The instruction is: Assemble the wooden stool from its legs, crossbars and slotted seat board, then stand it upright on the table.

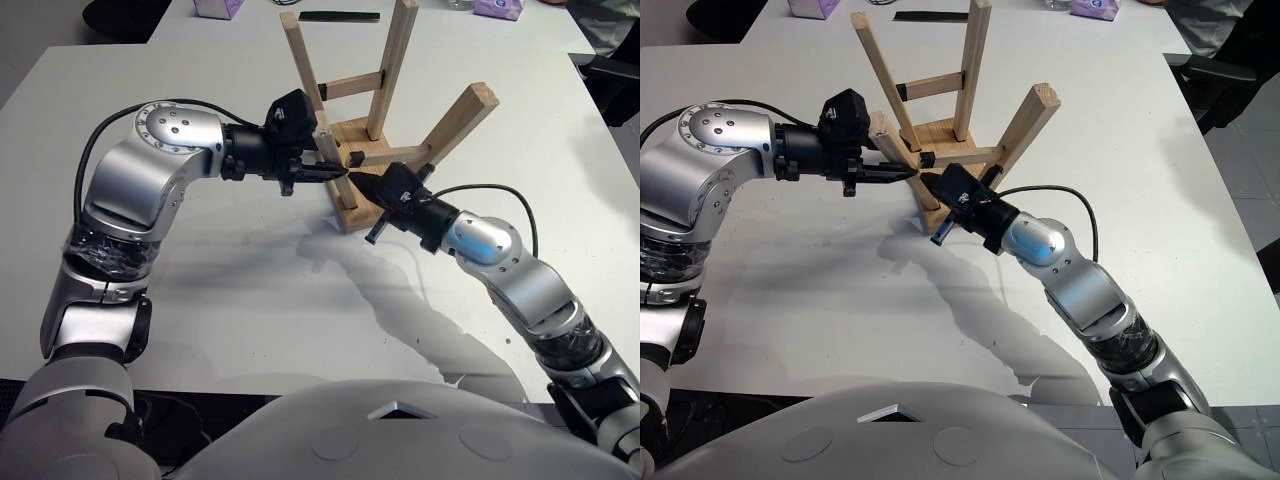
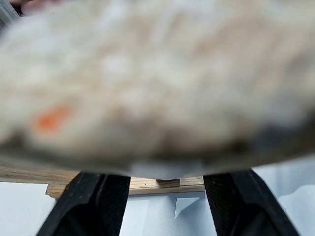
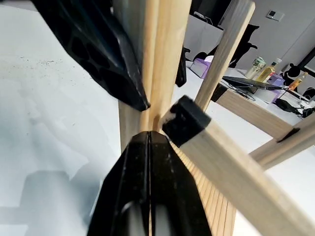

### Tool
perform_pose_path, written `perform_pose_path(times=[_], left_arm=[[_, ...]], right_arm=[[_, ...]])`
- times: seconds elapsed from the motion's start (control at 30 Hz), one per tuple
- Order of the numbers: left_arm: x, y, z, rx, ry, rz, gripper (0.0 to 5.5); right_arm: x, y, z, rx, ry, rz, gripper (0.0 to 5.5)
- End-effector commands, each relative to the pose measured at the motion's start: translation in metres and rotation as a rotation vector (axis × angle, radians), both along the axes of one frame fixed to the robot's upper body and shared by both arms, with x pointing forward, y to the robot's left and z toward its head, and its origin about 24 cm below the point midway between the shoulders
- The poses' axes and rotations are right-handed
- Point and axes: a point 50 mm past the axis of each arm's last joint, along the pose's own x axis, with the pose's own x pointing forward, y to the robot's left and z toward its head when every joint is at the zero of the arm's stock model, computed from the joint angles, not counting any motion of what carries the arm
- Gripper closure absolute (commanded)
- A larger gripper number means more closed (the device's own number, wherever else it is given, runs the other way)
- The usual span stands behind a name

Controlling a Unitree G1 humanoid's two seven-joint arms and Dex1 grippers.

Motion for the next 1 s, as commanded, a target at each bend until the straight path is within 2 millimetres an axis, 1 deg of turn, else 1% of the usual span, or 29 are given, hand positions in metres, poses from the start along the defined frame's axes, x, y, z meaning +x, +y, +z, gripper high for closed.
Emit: perform_pose_path(times=[0.03,0.13,0.2,0.23,0.3,0.37,0.43,0.47,0.53,0.57,0.6,0.67,0.7,0.8,0.87,0.97,1.0], left_arm=[[0.0,0.001,-0.018,0.044,0.076,0.015,3.47],[0.003,0.0,-0.019,0.051,0.077,0.019,3.47],[0.006,-0.002,-0.019,0.062,0.078,0.018,3.47],[0.008,-0.003,-0.018,0.063,0.079,0.021,3.47],[0.01,-0.004,-0.02,0.08,0.082,0.024,3.47],[0.013,-0.007,-0.021,0.086,0.085,0.023,3.47],[0.014,-0.011,-0.021,0.086,0.084,0.008,3.47],[0.014,-0.012,-0.021,0.086,0.084,0.002,3.47],[0.014,-0.012,-0.02,0.087,0.084,-0.003,3.47],[0.014,-0.011,-0.02,0.088,0.085,-0.001,3.47],[0.014,-0.01,-0.021,0.089,0.086,0.002,3.47],[0.014,-0.008,-0.021,0.09,0.09,0.011,3.47],[0.015,-0.007,-0.022,0.088,0.092,0.015,3.47],[0.015,-0.006,-0.024,0.087,0.095,0.03,3.47],[0.016,-0.007,-0.025,0.086,0.098,0.028,3.47],[0.017,-0.009,-0.025,0.088,0.1,0.024,3.47],[0.018,-0.011,-0.025,0.092,0.101,0.02,3.47]], right_arm=[[0.004,-0.009,0.059,0.239,-0.155,0.032,5.5],[0.001,-0.02,0.081,0.315,-0.181,0.087,5.5],[0.006,-0.024,0.083,0.312,-0.178,0.076,5.5],[0.012,-0.023,0.078,0.268,-0.176,0.052,5.5],[0.023,-0.018,0.06,0.137,-0.178,0.008,5.5],[0.031,-0.009,0.032,-0.003,-0.169,-0.03,5.5],[0.028,0.0,0.003,-0.084,-0.126,-0.029,5.5],[0.025,0.003,-0.007,-0.115,-0.109,-0.022,5.5],[0.017,0.006,-0.021,-0.147,-0.082,-0.007,5.5],[0.015,0.006,-0.022,-0.148,-0.078,-0.005,5.5],[0.013,0.005,-0.019,-0.142,-0.08,-0.002,5.5],[0.016,0.0,-0.004,-0.112,-0.12,-0.017,5.5],[0.019,-0.003,0.008,-0.085,-0.161,-0.028,5.5],[0.031,-0.01,0.053,0.039,-0.292,-0.067,5.5],[0.036,-0.014,0.075,0.086,-0.357,-0.09,5.5],[0.038,-0.018,0.083,0.098,-0.391,-0.101,5.5],[0.041,-0.027,0.09,0.138,-0.403,-0.144,5.5]])
